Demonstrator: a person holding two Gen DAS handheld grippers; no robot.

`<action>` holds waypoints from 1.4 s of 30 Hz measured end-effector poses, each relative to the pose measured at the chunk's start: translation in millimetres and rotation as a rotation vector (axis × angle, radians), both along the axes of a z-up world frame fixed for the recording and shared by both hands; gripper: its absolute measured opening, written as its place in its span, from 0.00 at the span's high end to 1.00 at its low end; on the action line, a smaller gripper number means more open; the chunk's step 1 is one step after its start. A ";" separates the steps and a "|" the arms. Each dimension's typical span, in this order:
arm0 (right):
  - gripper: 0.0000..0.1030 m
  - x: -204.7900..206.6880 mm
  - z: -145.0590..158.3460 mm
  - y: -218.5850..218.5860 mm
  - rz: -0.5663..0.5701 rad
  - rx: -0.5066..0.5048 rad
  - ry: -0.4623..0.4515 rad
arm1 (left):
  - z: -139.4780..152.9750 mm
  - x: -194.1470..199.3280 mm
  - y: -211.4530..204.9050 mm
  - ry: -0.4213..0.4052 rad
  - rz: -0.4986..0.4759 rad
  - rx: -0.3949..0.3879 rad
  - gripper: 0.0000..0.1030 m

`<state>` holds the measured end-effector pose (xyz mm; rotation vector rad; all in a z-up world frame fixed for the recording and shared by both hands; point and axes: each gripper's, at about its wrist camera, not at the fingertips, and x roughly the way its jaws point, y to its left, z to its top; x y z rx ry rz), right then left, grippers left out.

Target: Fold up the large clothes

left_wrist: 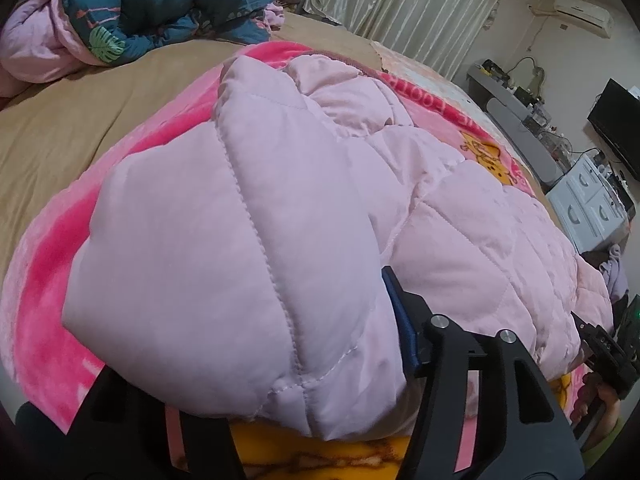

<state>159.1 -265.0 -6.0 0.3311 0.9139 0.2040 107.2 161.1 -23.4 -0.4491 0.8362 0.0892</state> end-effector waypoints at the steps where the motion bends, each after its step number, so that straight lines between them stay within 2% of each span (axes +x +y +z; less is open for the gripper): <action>1: 0.25 -2.7 -0.1 -3.4 -0.005 0.010 0.005 | 0.0 -0.9 0.6 0.003 0.000 0.002 0.47; 5: 0.17 -11.7 1.2 -11.9 -0.007 0.029 0.006 | 0.4 -8.8 2.5 0.010 0.013 0.007 0.37; 9: 0.06 -25.2 7.0 -16.5 -0.022 0.003 -0.012 | 4.1 -21.2 3.8 0.008 0.021 0.017 0.26; 14: 0.04 -54.0 23.5 -28.4 -0.058 -0.046 -0.078 | 13.5 -47.2 3.2 -0.018 0.031 0.039 0.19; 15: 0.04 -61.5 29.3 -30.6 -0.069 -0.058 -0.101 | 15.7 -51.5 2.3 -0.019 0.038 0.048 0.12; 16: 0.04 -67.2 34.1 -32.5 -0.072 -0.064 -0.119 | 18.6 -55.6 0.7 -0.026 0.044 0.062 0.09; 20: 0.04 -93.5 59.8 -38.5 -0.082 -0.092 -0.206 | 37.4 -76.9 -5.8 -0.073 0.059 0.136 0.09; 28: 0.04 -143.3 97.8 -30.0 -0.037 -0.146 -0.350 | 70.8 -108.0 -23.5 -0.158 0.041 0.185 0.09; 34: 0.04 -177.8 117.1 -5.2 0.021 -0.194 -0.434 | 86.5 -125.6 -44.6 -0.198 0.009 0.216 0.09; 37: 0.04 -192.5 120.8 8.4 0.062 -0.206 -0.449 | 87.7 -131.2 -56.8 -0.206 -0.020 0.218 0.09; 42: 0.04 -207.5 109.5 29.7 0.101 -0.206 -0.418 | 79.9 -136.7 -82.2 -0.203 -0.055 0.221 0.09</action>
